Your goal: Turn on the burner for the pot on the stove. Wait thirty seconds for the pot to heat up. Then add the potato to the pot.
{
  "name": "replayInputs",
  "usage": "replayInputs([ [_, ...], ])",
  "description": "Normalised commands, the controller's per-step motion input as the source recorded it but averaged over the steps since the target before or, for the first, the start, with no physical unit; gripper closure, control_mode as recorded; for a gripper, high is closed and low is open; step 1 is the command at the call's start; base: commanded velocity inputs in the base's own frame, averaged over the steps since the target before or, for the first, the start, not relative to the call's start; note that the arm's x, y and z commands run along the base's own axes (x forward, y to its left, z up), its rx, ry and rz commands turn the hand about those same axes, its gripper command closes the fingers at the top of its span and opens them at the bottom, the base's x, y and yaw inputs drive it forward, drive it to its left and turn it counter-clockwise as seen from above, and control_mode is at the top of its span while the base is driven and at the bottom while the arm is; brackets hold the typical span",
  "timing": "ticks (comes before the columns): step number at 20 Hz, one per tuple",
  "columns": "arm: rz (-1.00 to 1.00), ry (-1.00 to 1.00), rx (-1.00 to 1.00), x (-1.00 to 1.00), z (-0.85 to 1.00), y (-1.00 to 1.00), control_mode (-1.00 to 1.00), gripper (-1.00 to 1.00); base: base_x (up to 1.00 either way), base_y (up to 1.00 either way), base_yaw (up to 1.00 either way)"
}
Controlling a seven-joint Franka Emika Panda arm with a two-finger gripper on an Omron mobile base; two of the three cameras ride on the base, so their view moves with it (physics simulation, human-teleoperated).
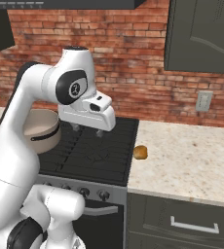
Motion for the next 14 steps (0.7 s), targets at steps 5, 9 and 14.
replayInputs([
  [5, 0.00, 0.00, 0.00, 0.09, -0.15, -0.03, -1.00, -1.00, 0.00, 0.00, 0.00],
  [9, 0.00, 0.00, 0.00, 0.10, -0.12, 0.00, -1.00, -1.00, 0.00, 0.00, 0.00],
  [14, 0.00, 0.00, 0.00, 0.18, -0.13, -0.04, -1.00, -1.00, 0.00, 0.00, 0.00],
])
